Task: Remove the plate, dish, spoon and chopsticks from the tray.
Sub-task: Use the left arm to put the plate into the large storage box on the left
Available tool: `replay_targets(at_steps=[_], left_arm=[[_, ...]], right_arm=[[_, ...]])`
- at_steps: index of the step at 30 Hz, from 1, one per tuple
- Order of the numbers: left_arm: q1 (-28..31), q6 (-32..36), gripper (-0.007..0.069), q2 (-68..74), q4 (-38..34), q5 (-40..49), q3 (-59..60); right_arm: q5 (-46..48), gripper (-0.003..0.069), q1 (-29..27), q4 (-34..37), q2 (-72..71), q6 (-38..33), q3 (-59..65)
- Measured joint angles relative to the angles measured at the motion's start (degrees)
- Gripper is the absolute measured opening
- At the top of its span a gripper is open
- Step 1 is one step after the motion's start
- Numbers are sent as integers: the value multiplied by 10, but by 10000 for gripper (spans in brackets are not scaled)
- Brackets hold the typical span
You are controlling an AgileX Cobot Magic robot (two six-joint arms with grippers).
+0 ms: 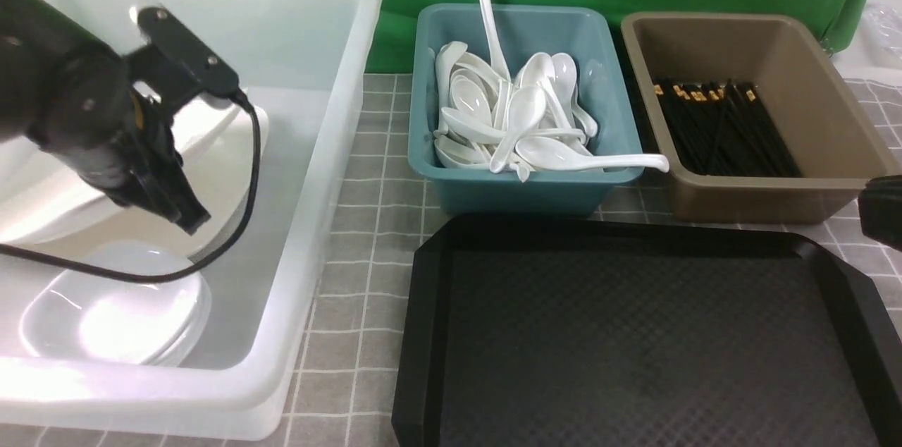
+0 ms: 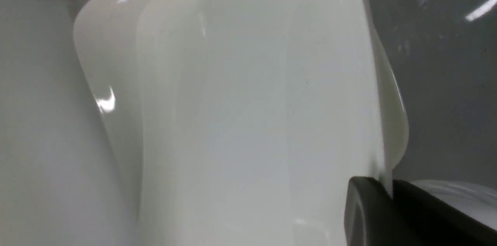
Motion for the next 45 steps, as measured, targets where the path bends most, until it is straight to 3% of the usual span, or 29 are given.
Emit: replay_targets(at_steps=[15,24,29,40,44,45], left_arm=[[0,-99,24,123,1,-14,-81],[0,-100,55,177,-11,3,-104],[1,-95,134,185,-29,-11,-104],[1,-95,449,149,-58,-21,-104],[-3,-95,459,80,-97,-20,-104],[-7,-94,426,40,-124,-20,-104]], right_arm=[[5,31,0,7,0,-3,26],[27,31,0,17,0,-6,29],[27,34,0,19,0,-9,29],[27,42,0,24,0,-13,29],[26,43,0,25,0,-13,29],[26,45,0,25,0,-13,29]])
